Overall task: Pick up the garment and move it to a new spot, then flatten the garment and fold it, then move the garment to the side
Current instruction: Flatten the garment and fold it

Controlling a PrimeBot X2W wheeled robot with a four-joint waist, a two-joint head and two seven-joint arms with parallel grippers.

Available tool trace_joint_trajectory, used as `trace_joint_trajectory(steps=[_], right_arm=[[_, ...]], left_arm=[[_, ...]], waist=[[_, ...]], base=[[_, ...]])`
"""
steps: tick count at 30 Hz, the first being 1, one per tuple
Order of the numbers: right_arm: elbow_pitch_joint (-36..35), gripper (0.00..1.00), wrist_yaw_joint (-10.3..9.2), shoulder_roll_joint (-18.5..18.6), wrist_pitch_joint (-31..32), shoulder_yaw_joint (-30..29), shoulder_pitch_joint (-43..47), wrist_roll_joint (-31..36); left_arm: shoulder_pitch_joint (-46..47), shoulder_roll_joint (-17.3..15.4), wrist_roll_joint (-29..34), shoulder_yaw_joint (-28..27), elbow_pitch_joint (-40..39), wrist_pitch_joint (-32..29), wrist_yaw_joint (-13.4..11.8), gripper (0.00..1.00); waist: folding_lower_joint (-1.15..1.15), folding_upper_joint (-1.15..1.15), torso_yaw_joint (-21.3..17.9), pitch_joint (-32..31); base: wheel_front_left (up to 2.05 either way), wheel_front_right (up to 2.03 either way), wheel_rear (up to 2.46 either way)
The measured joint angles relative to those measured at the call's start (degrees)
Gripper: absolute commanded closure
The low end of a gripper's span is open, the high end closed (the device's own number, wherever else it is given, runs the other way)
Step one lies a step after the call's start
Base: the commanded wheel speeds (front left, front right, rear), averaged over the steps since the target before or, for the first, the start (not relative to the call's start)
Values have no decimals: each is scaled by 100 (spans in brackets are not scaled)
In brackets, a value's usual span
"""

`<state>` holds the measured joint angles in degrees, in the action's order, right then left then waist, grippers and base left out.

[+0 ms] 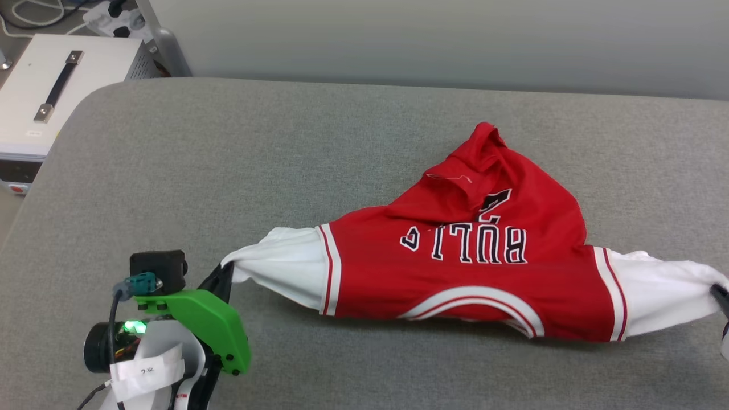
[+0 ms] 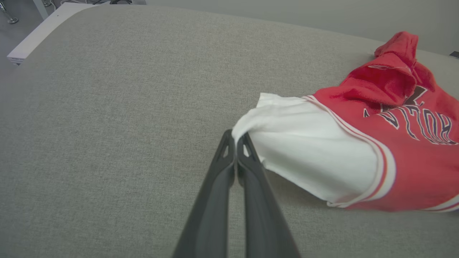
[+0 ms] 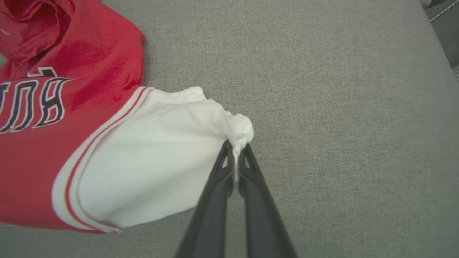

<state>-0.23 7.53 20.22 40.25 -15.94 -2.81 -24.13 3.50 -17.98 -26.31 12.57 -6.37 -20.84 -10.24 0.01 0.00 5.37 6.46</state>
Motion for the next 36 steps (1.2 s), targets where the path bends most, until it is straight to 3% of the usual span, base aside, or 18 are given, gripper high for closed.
trace_joint_trajectory(steps=[9, 11, 17, 27, 36], right_arm=[[-727, 100, 1, 365, 137, -81, -366, -532], [-893, 100, 1, 382, 136, -140, -555, -721], [-1098, 100, 2, 672, 74, -194, -1150, -987], [-879, 100, 5, 1006, -341, 127, -2387, -1161], [-441, 100, 5, 1259, -619, 636, -3736, -1133]], left_arm=[[49, -353, -48, -285, -630, -98, 8, 100], [167, -504, -55, -327, -839, -155, 120, 100], [639, -868, -40, -619, -1323, -349, 144, 100], [1559, -1150, -169, -1055, -1803, -545, 145, 100], [2805, -1359, -435, -1152, -1290, -555, 428, 100]], waist=[[0, 0, -119, -404], [0, 0, -150, -474], [0, 0, -244, -584], [0, 0, -421, -540], [0, 0, -530, -101]], base=[[0, 0, 0], [0, 0, 0], [0, 0, 0], [0, 0, 0], [0, 0, 0]])
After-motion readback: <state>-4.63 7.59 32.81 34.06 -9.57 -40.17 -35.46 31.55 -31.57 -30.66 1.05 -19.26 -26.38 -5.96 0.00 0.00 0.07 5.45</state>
